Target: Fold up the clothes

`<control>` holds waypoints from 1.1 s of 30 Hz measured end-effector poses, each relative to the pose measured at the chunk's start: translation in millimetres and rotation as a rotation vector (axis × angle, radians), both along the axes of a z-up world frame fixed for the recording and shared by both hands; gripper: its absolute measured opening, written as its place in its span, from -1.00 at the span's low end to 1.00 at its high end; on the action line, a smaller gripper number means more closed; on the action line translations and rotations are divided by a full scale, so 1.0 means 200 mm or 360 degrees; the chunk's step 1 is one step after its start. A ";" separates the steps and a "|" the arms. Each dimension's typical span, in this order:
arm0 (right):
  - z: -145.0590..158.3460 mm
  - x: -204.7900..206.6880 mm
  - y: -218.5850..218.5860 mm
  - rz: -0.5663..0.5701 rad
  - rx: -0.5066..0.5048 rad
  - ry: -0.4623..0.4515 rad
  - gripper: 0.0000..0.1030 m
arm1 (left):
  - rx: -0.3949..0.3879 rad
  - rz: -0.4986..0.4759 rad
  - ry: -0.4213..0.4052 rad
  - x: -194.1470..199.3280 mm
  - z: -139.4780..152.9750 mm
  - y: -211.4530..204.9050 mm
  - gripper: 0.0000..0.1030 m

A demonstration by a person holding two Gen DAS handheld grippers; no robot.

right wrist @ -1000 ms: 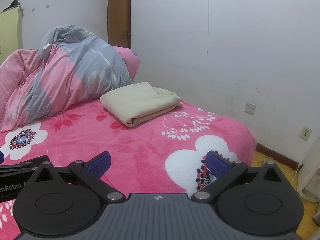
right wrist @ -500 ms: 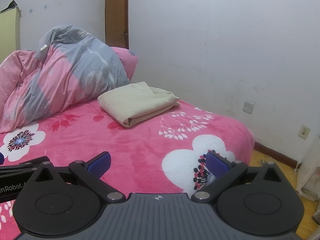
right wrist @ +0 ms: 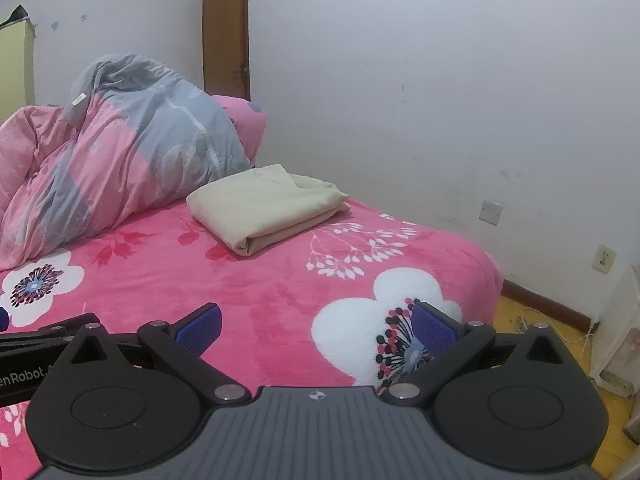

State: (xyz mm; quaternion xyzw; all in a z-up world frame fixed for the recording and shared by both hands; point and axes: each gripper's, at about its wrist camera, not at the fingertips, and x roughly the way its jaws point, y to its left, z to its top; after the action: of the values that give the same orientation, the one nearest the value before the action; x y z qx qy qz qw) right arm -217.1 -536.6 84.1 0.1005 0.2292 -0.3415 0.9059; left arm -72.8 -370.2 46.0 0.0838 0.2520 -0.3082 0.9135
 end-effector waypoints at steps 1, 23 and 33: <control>0.00 0.00 0.00 0.0001 0.0002 0.0000 1.00 | 0.0003 0.0000 0.0001 0.00 0.00 0.00 1.00; -0.02 0.00 -0.02 0.0003 0.0019 0.0009 1.00 | 0.0029 0.0010 0.0012 0.01 -0.02 -0.02 1.00; -0.02 0.01 -0.01 0.0007 0.0018 0.0009 1.00 | 0.0026 0.0012 0.0011 0.01 -0.02 0.00 1.00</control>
State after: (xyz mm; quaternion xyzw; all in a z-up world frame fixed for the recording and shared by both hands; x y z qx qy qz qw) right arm -216.0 -539.4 80.5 0.1042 0.2340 -0.3386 0.9054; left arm -71.1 -370.9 41.3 0.0892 0.2580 -0.3030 0.9131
